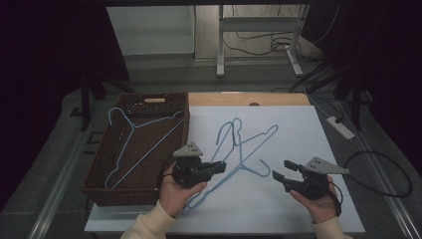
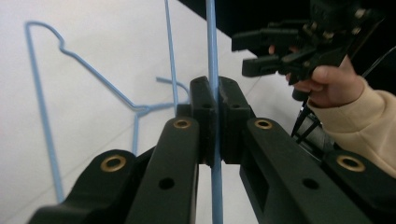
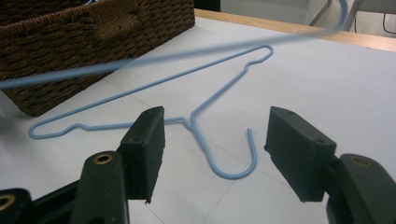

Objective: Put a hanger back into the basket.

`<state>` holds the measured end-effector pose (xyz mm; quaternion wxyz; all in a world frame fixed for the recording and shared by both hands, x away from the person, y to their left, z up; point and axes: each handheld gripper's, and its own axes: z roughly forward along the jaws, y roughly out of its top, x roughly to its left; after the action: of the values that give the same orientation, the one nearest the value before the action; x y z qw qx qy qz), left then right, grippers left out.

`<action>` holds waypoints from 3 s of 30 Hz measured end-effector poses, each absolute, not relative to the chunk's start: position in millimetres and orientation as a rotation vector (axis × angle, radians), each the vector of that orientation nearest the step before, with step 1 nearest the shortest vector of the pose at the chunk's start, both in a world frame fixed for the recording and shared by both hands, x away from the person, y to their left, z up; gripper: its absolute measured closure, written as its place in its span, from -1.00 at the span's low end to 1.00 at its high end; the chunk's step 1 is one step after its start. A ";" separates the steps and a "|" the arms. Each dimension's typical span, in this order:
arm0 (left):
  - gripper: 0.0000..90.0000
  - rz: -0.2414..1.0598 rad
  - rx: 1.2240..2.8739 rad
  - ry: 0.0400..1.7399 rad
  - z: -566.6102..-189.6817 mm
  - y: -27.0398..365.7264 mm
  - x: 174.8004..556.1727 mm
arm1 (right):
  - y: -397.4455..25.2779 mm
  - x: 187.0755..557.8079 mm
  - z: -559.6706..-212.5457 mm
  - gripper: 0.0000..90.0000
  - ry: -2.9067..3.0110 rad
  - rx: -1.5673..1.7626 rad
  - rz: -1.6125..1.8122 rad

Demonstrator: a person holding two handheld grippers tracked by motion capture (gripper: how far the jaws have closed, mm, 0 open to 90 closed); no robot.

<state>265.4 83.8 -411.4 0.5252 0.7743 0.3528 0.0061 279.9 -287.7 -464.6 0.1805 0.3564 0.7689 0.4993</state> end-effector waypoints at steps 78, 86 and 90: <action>0.93 0.261 1.882 1.171 -424.3 300.2 313.4 | -282.3 284.6 -476.0 -0.17 2.242 0.999 1.295; 0.93 0.228 1.914 1.195 -434.9 300.5 319.3 | -282.1 284.7 -476.1 -0.18 2.242 0.998 1.292; 0.93 0.215 1.940 1.206 -440.1 298.7 322.4 | -281.8 284.7 -476.3 -0.18 2.243 0.998 1.290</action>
<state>322.4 298.7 -440.1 0.4111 0.7708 0.4792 0.0854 284.7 -281.8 -476.3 0.1832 0.3537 0.7952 0.4572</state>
